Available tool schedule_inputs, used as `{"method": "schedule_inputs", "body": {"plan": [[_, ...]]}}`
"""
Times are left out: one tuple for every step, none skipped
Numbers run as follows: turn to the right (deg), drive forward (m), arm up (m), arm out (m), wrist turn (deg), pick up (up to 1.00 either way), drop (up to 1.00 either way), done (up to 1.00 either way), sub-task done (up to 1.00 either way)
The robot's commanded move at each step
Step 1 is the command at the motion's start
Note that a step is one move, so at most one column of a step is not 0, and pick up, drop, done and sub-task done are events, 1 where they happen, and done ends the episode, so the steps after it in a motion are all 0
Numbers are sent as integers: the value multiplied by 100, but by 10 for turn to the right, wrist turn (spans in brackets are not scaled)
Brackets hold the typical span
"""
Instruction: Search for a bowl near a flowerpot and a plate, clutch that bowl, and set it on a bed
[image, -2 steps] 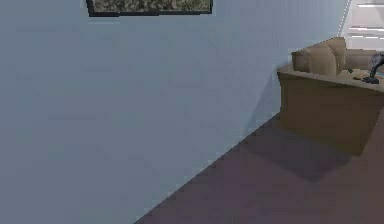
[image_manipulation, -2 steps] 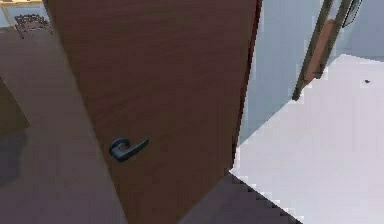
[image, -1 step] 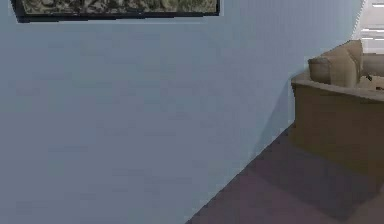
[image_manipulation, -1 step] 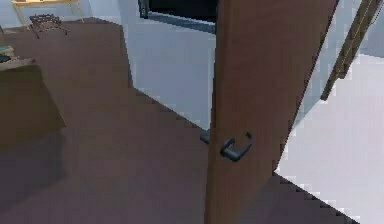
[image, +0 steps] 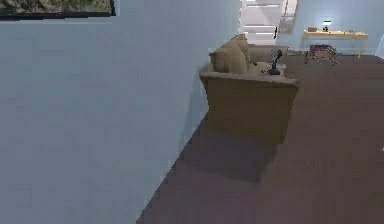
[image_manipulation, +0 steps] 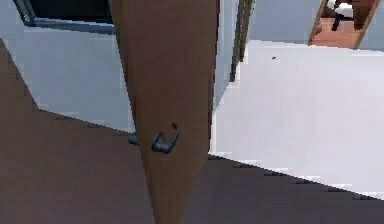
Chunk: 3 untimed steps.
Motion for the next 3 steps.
{"method": "schedule_inputs", "body": {"plan": [[0, 65, 0, 0, 0, 0, 0, 0, 0], [450, 0, 0, 0, 0, 0, 0, 0, 0], [30, 0, 0, 0, 0, 0, 0, 0, 0]]}}
